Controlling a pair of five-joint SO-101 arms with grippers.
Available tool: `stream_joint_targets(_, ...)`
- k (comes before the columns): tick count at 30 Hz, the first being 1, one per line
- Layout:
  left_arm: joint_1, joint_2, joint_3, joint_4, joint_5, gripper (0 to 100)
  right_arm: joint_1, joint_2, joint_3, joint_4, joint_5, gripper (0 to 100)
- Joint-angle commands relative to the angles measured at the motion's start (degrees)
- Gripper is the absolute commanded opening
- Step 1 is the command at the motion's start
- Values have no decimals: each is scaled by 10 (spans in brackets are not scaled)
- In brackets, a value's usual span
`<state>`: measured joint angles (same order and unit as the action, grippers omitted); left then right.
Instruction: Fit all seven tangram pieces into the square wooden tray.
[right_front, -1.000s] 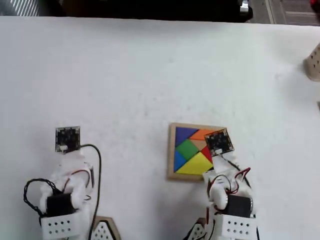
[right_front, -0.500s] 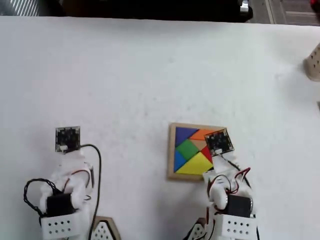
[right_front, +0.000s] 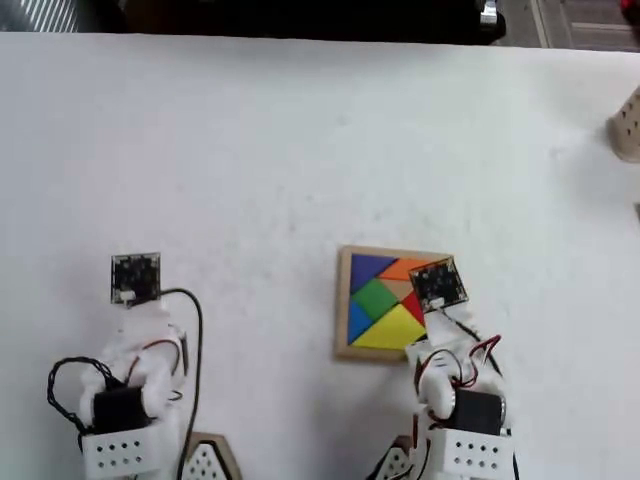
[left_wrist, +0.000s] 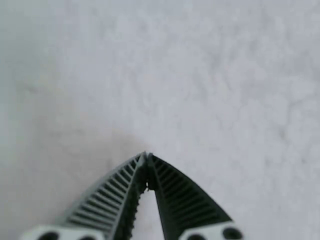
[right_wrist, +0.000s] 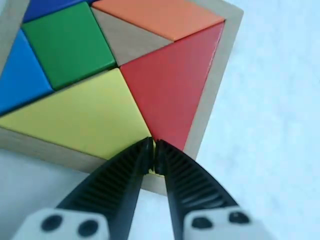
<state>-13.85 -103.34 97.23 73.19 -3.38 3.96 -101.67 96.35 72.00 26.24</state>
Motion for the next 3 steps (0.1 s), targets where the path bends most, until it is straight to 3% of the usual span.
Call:
stream_joint_targets(1, -3, -5, -3, 3, -7, 23, 8, 3, 5, -2, 0, 18)
stream_joint_targets(3, -3, -5, -3, 3, -7, 23, 8, 3, 5, -2, 0, 18)
